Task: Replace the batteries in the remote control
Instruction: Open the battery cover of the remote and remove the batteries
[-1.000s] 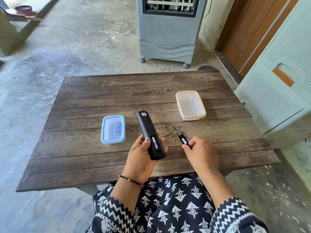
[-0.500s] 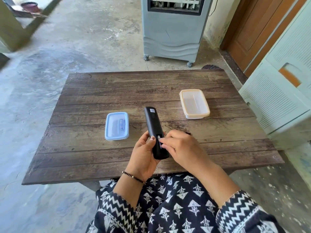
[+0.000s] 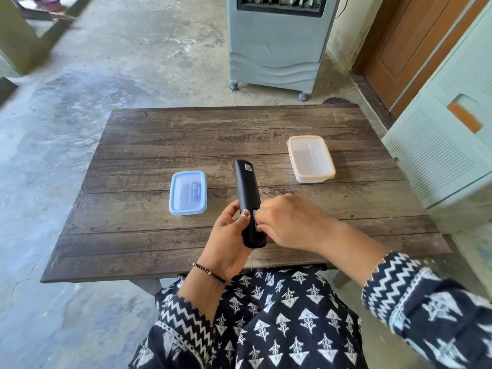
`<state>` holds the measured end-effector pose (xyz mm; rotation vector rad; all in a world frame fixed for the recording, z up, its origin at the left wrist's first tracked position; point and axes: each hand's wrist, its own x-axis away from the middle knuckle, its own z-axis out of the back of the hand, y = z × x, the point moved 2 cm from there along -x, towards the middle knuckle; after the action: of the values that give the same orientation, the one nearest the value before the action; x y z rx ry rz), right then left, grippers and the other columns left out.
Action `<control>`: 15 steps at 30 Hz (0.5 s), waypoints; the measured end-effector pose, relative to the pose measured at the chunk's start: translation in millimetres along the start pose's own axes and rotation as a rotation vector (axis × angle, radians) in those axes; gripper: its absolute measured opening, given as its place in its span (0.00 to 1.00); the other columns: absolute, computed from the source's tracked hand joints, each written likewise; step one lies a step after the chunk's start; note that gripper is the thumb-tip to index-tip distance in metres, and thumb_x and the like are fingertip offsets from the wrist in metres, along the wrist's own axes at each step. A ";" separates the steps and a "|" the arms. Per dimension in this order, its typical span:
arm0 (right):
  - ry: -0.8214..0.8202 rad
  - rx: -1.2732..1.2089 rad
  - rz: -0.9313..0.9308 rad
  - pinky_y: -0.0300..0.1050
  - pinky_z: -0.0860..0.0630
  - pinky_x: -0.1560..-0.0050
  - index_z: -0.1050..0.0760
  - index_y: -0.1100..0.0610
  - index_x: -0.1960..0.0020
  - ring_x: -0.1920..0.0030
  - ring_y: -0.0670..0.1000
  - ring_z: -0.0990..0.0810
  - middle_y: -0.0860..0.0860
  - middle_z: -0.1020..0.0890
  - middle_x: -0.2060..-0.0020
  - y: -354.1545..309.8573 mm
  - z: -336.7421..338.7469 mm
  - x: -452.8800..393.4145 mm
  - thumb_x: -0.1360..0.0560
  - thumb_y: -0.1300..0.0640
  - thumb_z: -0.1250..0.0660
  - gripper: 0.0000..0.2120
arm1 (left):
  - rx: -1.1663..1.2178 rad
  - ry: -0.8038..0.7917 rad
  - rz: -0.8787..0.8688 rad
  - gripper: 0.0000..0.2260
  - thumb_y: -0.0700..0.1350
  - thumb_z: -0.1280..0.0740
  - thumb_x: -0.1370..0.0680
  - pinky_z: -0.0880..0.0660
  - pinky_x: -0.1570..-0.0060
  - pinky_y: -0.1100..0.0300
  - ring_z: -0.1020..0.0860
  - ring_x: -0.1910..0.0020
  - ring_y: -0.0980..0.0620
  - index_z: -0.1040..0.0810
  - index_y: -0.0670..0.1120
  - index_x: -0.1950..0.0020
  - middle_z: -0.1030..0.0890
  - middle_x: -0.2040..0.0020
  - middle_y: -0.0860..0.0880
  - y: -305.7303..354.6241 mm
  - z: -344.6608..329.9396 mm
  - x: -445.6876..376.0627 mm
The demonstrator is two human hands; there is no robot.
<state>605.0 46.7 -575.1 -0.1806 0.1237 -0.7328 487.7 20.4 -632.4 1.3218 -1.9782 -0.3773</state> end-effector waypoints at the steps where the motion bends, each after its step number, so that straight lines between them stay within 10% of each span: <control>1: -0.023 0.005 0.011 0.51 0.22 0.60 0.22 0.62 0.54 0.60 0.59 0.20 0.58 0.19 0.61 0.3 1.1 -1.7 0.24 0.56 0.37 0.10 | -0.006 -0.005 0.002 0.15 0.34 0.45 0.20 0.23 0.70 0.60 0.21 0.67 0.53 0.32 0.39 0.34 0.21 0.55 0.43 0.5 -0.9 0.1; 15: 0.143 0.010 -0.009 0.43 0.29 0.79 0.24 0.62 0.55 0.75 0.55 0.23 0.54 0.22 0.70 -1.6 -10.3 -2.6 0.28 0.60 0.33 0.05 | -0.022 0.037 -0.028 0.10 0.36 0.46 0.20 0.20 0.69 0.56 0.20 0.67 0.52 0.28 0.41 0.41 0.20 0.59 0.43 11.1 1.9 -13.4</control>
<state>600.2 46.0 -584.7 -0.1193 0.2550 -0.7554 481.8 36.9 -632.6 1.3345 -1.9215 -0.3847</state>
